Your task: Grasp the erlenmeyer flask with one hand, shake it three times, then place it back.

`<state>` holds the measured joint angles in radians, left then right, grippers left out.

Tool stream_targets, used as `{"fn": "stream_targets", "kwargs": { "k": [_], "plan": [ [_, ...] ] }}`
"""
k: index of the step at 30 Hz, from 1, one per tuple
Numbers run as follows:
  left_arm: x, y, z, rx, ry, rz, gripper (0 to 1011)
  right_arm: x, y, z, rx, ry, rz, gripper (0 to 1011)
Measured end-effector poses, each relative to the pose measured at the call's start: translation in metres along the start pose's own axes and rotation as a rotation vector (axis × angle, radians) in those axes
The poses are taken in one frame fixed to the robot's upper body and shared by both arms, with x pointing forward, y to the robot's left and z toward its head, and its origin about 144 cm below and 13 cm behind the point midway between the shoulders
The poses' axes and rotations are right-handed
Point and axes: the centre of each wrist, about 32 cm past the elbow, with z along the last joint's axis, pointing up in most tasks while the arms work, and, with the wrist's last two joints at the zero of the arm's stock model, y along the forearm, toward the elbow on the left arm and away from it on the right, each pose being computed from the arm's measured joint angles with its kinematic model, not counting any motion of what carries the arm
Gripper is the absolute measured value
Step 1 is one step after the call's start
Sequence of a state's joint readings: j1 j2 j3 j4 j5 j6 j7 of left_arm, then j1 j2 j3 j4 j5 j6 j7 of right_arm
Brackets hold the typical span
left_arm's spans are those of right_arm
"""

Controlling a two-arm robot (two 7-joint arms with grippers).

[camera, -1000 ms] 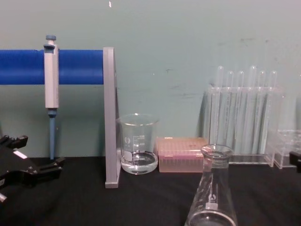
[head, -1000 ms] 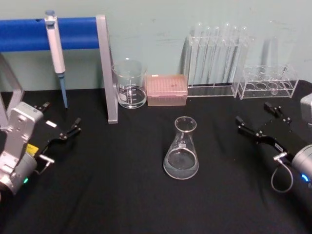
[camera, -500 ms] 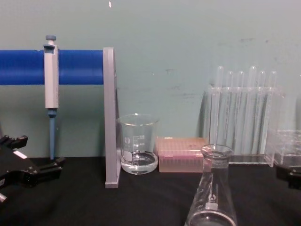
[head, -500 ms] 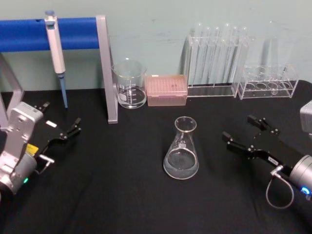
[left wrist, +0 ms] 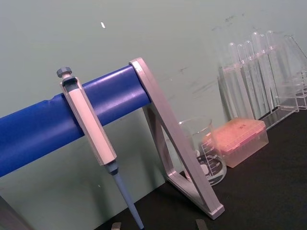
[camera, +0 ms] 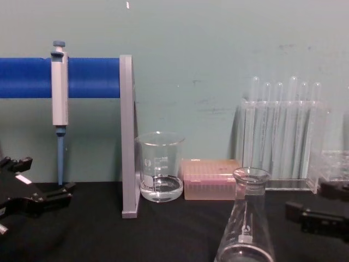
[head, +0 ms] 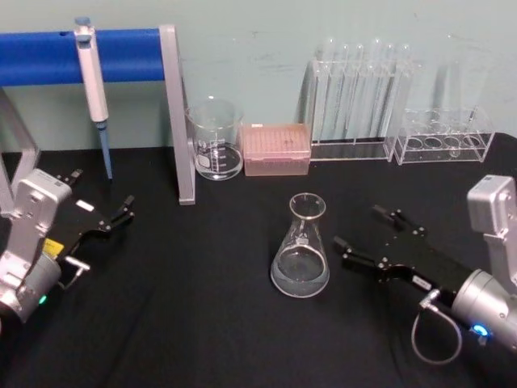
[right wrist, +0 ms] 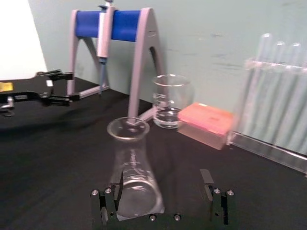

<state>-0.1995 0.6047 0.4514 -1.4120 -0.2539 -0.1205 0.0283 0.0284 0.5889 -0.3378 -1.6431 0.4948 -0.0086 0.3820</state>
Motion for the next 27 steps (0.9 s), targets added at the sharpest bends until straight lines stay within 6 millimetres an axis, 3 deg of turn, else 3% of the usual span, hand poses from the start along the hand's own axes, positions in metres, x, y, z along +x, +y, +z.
{"fn": "stream_targets", "kwargs": {
  "k": [10, 27],
  "plan": [
    [0.000, 0.000, 0.000, 0.000, 0.000, 0.000, 1001, -0.014, 0.017, 0.002, -0.001, 0.008, 0.056, 1003],
    [0.000, 0.000, 0.000, 0.000, 0.000, 0.000, 1001, -0.017, 0.049, 0.000, -0.023, -0.010, 0.044, 1003]
  ]
}}
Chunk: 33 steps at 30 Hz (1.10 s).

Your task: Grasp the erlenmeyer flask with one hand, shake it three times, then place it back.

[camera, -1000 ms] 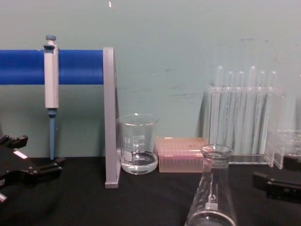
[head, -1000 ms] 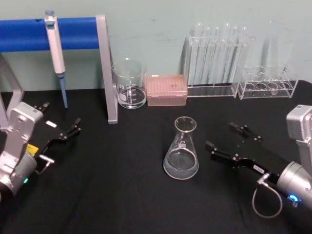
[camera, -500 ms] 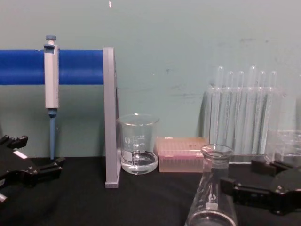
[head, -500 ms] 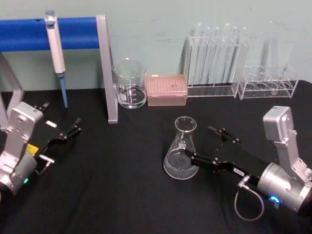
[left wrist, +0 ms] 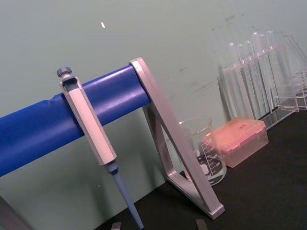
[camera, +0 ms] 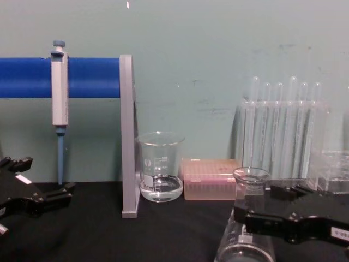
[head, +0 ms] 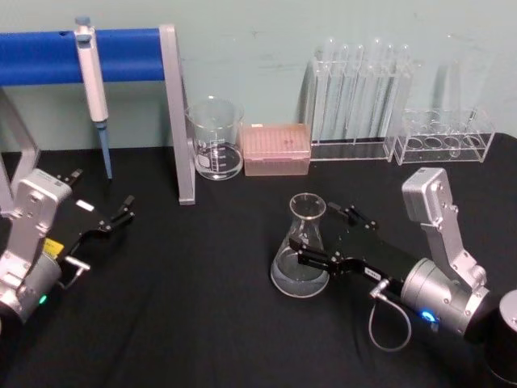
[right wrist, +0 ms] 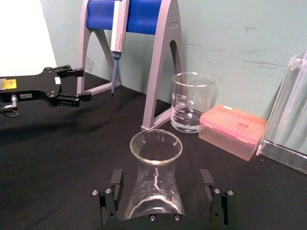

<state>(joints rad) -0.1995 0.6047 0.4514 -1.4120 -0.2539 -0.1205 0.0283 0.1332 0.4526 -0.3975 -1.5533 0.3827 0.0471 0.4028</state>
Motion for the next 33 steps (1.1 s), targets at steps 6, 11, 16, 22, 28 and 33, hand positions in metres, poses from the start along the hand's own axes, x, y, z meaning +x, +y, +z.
{"fn": "stream_targets", "kwargs": {
  "k": [6, 11, 16, 22, 28, 33],
  "plan": [
    [0.000, 0.000, 0.000, 0.000, 0.000, 0.000, 1001, 0.003, 0.009, 0.000, 0.003, -0.013, -0.003, 1003],
    [0.000, 0.000, 0.000, 0.000, 0.000, 0.000, 1001, 0.004, 0.014, 0.001, 0.006, -0.019, 0.004, 1003],
    [0.000, 0.000, 0.000, 0.000, 0.000, 0.000, 1001, 0.004, 0.018, 0.001, 0.007, -0.021, 0.010, 1003],
    [0.000, 0.000, 0.000, 0.000, 0.000, 0.000, 1001, 0.004, 0.022, 0.000, 0.006, -0.021, 0.011, 1002],
    [0.000, 0.000, 0.000, 0.000, 0.000, 0.000, 1001, 0.004, 0.024, 0.000, 0.006, -0.022, 0.010, 1003],
    [0.000, 0.000, 0.000, 0.000, 0.000, 0.000, 1001, 0.004, 0.026, 0.000, 0.006, -0.022, 0.009, 1003]
  ]
}}
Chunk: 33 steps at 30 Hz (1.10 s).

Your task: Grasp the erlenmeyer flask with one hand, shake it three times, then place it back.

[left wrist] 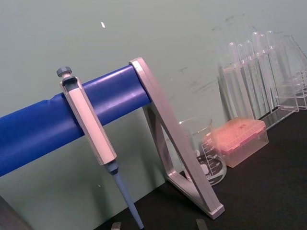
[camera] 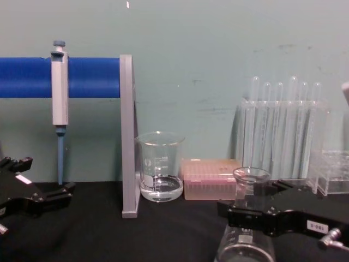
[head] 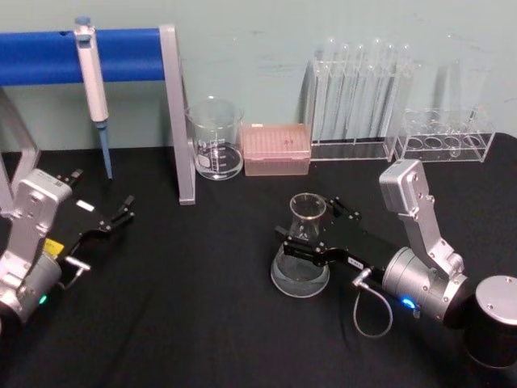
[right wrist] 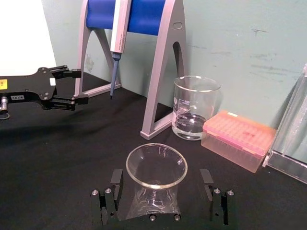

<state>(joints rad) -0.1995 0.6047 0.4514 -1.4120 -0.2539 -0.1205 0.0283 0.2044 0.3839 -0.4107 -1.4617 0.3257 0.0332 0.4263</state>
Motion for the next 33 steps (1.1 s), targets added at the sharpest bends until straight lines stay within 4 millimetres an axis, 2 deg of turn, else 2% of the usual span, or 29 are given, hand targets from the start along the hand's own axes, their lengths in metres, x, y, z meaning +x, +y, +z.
{"fn": "stream_targets", "kwargs": {
  "k": [19, 31, 33],
  "plan": [
    [0.0000, 0.0000, 0.0000, 0.000, 0.000, 0.000, 1001, 0.0004, 0.0005, 0.0007, 0.000, -0.003, -0.002, 982],
    [0.0000, 0.0000, 0.0000, 0.000, 0.000, 0.000, 1001, 0.0002, 0.0003, 0.0004, -0.001, -0.002, -0.003, 677],
    [-0.0001, 0.0000, 0.0000, 0.000, 0.000, 0.000, 1001, 0.0002, 0.0003, 0.0004, -0.001, -0.002, -0.003, 594]
  ]
}}
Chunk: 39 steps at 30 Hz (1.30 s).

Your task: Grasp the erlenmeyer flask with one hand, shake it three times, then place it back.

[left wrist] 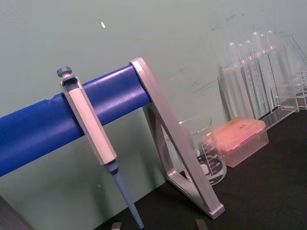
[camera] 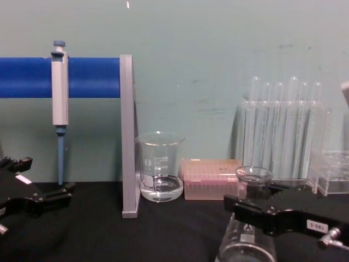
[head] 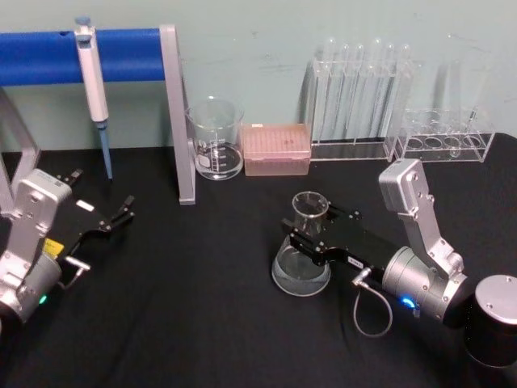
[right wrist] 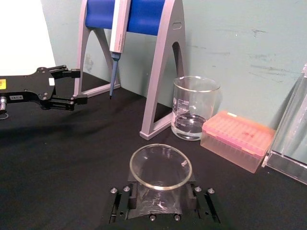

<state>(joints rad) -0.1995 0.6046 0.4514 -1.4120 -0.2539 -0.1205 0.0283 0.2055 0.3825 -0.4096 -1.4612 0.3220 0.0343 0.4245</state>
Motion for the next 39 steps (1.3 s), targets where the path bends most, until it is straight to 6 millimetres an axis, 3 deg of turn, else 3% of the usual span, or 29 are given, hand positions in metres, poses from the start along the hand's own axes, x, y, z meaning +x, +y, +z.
{"fn": "stream_targets", "kwargs": {
  "k": [2, 6, 26, 39],
  "plan": [
    [0.000, 0.000, 0.000, 0.000, 0.000, 0.000, 1001, 0.000, 0.000, 0.000, 0.000, 0.000, 0.000, 512],
    [0.000, 0.000, 0.000, 0.000, 0.000, 0.000, 1001, 0.000, 0.000, 0.000, 0.000, 0.000, 0.000, 451],
    [0.000, 0.000, 0.000, 0.000, 0.000, 0.000, 1001, 0.001, -0.001, 0.004, 0.019, 0.016, -0.007, 451],
    [0.000, 0.000, 0.000, 0.000, 0.000, 0.000, 1001, 0.003, -0.003, 0.042, 0.070, -0.010, -0.019, 451]
  ]
}}
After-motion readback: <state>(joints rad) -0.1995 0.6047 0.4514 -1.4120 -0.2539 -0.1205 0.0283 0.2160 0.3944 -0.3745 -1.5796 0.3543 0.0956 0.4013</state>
